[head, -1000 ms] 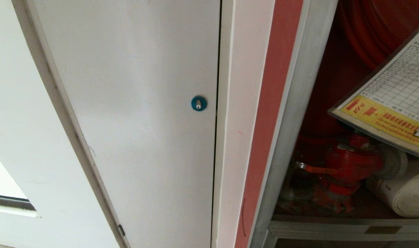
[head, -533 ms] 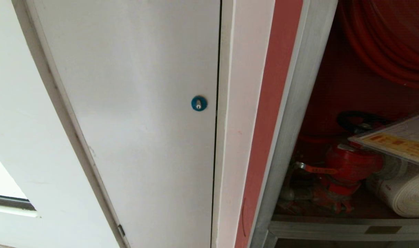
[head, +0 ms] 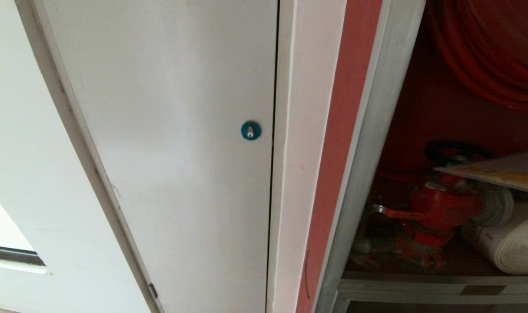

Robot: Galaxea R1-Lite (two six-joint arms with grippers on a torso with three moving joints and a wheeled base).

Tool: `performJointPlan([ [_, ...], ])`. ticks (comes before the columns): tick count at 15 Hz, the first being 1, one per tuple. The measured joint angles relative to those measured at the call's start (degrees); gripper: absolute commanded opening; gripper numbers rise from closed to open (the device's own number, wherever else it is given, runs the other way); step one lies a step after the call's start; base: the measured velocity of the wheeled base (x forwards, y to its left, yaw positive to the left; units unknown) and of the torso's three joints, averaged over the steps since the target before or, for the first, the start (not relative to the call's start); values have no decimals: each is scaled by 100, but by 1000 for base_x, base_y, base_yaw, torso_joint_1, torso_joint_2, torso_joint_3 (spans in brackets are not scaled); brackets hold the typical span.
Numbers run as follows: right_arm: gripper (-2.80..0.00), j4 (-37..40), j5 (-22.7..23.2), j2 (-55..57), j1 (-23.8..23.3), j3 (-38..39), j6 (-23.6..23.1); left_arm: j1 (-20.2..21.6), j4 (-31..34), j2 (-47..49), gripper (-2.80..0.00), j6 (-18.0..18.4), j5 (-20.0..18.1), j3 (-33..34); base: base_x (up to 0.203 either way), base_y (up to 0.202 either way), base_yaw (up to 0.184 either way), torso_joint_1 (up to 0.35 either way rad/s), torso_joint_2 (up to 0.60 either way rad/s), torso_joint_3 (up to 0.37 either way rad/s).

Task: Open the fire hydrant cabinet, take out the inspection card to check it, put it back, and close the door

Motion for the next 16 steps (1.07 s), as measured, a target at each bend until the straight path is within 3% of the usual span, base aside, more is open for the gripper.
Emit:
performJointPlan([
  [9, -280, -1296, 62, 1121, -297, -255, 864, 0, 3, 0, -280, 2, 2, 0, 0, 0, 0, 0, 0, 0],
  [16, -280, -2053, 120, 1559, -439, 52, 1035, 0, 2, 0, -280, 0, 2, 0, 0, 0, 0, 0, 0, 0],
])
